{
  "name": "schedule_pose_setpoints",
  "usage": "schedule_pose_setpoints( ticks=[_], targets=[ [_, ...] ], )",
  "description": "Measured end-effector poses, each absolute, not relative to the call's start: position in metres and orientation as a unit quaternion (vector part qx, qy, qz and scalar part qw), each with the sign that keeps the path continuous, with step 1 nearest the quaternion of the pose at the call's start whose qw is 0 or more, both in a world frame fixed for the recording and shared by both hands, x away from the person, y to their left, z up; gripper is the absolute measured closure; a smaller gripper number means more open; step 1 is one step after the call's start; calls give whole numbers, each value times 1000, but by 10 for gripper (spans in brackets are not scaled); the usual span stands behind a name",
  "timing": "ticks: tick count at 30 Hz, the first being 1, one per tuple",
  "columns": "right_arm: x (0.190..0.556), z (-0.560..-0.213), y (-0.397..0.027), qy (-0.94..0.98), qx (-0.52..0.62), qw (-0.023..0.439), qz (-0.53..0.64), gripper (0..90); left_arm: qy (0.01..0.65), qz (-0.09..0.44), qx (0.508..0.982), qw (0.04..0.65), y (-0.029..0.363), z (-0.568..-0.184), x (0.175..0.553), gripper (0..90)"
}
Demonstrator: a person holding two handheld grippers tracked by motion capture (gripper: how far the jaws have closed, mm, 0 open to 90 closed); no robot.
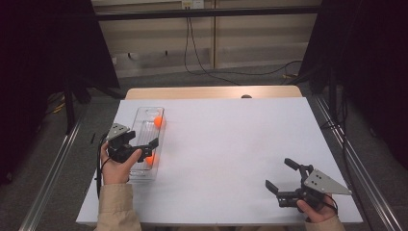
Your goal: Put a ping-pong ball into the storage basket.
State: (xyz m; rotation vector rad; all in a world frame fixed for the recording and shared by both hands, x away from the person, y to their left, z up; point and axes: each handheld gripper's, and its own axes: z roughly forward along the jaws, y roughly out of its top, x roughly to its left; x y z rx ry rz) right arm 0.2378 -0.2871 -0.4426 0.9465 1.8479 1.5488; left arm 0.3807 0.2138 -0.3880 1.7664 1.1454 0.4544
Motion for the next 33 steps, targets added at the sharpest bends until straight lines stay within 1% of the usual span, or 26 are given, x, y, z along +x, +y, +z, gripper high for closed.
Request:
schedule_pose_setpoints(
  ticks=[18,33],
  targets=[
    [238,-443,-287,687,351,272,575,21,438,189,724,498,211,-392,370,36],
    [238,-442,-287,686,350,272,576,21,429,199,719,509,211,-398,363,36]
  ],
)
